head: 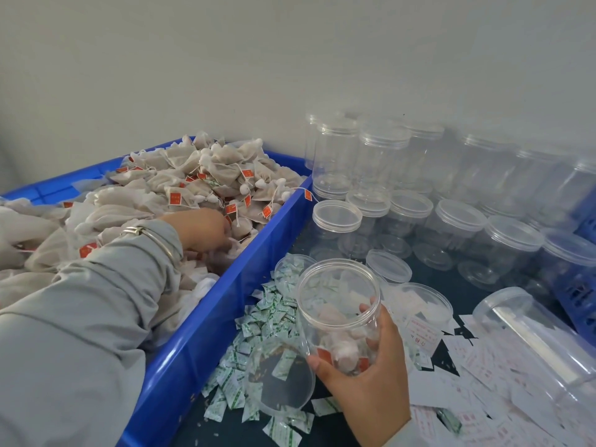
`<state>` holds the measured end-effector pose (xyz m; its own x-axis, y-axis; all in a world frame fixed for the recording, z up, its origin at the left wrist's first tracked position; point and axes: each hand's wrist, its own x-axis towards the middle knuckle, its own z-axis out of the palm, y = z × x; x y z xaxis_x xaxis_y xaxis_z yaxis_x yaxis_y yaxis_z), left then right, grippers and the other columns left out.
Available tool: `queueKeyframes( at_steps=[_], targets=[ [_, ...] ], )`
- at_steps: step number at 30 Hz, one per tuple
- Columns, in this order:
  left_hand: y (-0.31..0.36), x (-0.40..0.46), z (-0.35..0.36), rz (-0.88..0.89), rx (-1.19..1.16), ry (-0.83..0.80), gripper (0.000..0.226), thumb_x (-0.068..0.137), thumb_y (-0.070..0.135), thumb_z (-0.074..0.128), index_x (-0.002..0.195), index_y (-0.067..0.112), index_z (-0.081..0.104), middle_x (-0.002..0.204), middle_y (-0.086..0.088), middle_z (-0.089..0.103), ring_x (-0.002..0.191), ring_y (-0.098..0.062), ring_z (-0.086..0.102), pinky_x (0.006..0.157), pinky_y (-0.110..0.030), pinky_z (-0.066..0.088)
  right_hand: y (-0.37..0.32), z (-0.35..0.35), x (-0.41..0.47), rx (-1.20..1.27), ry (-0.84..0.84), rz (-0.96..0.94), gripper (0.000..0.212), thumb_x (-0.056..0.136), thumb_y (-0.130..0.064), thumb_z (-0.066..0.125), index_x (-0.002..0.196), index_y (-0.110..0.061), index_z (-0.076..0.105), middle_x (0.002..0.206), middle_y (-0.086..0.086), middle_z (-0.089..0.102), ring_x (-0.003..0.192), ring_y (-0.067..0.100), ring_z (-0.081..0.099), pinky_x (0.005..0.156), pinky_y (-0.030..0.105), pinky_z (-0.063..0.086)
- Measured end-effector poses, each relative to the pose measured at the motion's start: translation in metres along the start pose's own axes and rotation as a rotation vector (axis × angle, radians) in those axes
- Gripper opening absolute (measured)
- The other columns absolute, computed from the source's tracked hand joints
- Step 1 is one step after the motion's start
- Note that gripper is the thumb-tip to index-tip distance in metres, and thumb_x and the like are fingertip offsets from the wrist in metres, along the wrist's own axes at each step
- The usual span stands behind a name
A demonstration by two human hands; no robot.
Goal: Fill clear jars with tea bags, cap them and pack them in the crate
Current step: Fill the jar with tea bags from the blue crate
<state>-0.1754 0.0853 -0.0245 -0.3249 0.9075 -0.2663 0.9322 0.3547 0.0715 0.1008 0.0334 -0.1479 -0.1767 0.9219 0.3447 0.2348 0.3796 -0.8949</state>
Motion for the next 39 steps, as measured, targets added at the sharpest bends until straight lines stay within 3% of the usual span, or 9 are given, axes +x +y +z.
queueKeyframes(
  at_steps=[4,8,11,15,20,25,30,33,39],
  targets=[
    [-0.001,0.007,-0.006,-0.055,-0.308,0.255,0.029,0.099,0.024,0.043,0.091,0.002,0.060,0.077,-0.008,0.058,0.067,-0.018,0.051,0.056,-0.026,0.040,0.001,0.001,0.001,0.032,0.014,0.009,0.102,0.035,-0.056,0.083,0.119,-0.068,0.026,0.126,-0.032,0.042,0.119,-0.006,0.044,0.080,0.004,0.038],
    [0.010,0.000,-0.014,-0.069,-1.267,0.208,0.014,0.096,0.020,0.052,0.090,0.007,0.054,0.070,-0.007,0.065,0.066,-0.019,0.066,0.055,-0.027,0.054,0.001,0.000,0.001,0.032,0.021,0.021,0.101,0.034,-0.064,0.076,0.121,-0.064,0.025,0.125,-0.040,0.036,0.121,-0.005,0.042,0.086,0.011,0.039],
    [0.020,-0.010,-0.018,0.062,-1.451,0.173,0.006,0.092,0.016,0.059,0.090,0.010,0.058,0.083,-0.009,0.065,0.053,-0.013,0.065,0.049,-0.024,0.050,0.000,-0.001,0.001,0.040,0.006,0.034,0.101,0.033,-0.065,0.076,0.120,-0.068,0.024,0.126,-0.038,0.036,0.121,-0.005,0.041,0.076,0.000,0.039],
    [0.042,-0.030,-0.019,0.321,-1.609,-0.023,0.009,0.090,0.006,0.055,0.095,0.013,0.059,0.082,-0.003,0.070,0.061,-0.011,0.066,0.045,-0.021,0.051,-0.001,-0.003,0.001,0.053,-0.018,0.044,0.104,0.033,-0.064,0.079,0.117,-0.077,0.018,0.129,-0.027,0.040,0.121,-0.005,0.041,0.075,-0.001,0.041],
    [0.064,-0.051,-0.014,0.610,-1.562,-0.285,0.026,0.071,-0.003,0.069,0.092,0.011,0.062,0.084,-0.005,0.069,0.067,-0.014,0.068,0.056,-0.021,0.055,0.001,-0.003,0.000,0.062,-0.010,0.014,0.105,0.039,-0.047,0.087,0.112,-0.079,0.018,0.118,-0.051,0.030,0.117,-0.017,0.033,0.074,-0.004,0.038],
    [0.083,-0.058,0.002,0.662,-1.210,-0.036,0.028,0.075,-0.011,0.068,0.074,0.015,0.057,0.083,-0.005,0.068,0.081,-0.016,0.066,0.071,-0.026,0.058,0.003,-0.002,-0.001,0.079,0.001,0.008,0.106,0.045,-0.032,0.092,0.114,-0.075,0.022,0.117,-0.052,0.028,0.111,-0.029,0.029,0.075,-0.006,0.035],
    [0.087,-0.067,0.003,0.783,-1.127,-0.024,0.018,0.062,0.023,0.076,0.076,0.021,0.066,0.083,0.004,0.071,0.078,-0.005,0.065,0.072,-0.015,0.051,0.002,-0.003,0.000,0.078,-0.012,0.024,0.102,0.046,-0.030,0.092,0.118,-0.062,0.026,0.125,-0.039,0.031,0.116,-0.019,0.033,0.077,-0.004,0.035],
    [0.082,-0.064,-0.001,0.735,-1.164,0.017,0.017,0.062,0.027,0.073,0.078,0.022,0.068,0.083,0.006,0.072,0.078,-0.003,0.065,0.073,-0.013,0.051,0.003,-0.003,0.001,0.131,-0.032,0.042,0.100,0.046,-0.025,0.093,0.119,-0.056,0.033,0.130,-0.024,0.039,0.116,-0.014,0.040,0.075,-0.003,0.039],
    [0.050,-0.030,-0.015,0.386,-1.185,0.356,0.021,0.083,0.008,0.068,0.069,0.024,0.065,0.068,0.011,0.066,0.066,-0.006,0.058,0.059,-0.016,0.049,0.002,-0.003,0.000,0.153,-0.032,0.048,0.099,0.044,-0.026,0.093,0.116,-0.061,0.035,0.130,-0.021,0.043,0.116,-0.007,0.046,0.072,0.001,0.045]
  ],
)
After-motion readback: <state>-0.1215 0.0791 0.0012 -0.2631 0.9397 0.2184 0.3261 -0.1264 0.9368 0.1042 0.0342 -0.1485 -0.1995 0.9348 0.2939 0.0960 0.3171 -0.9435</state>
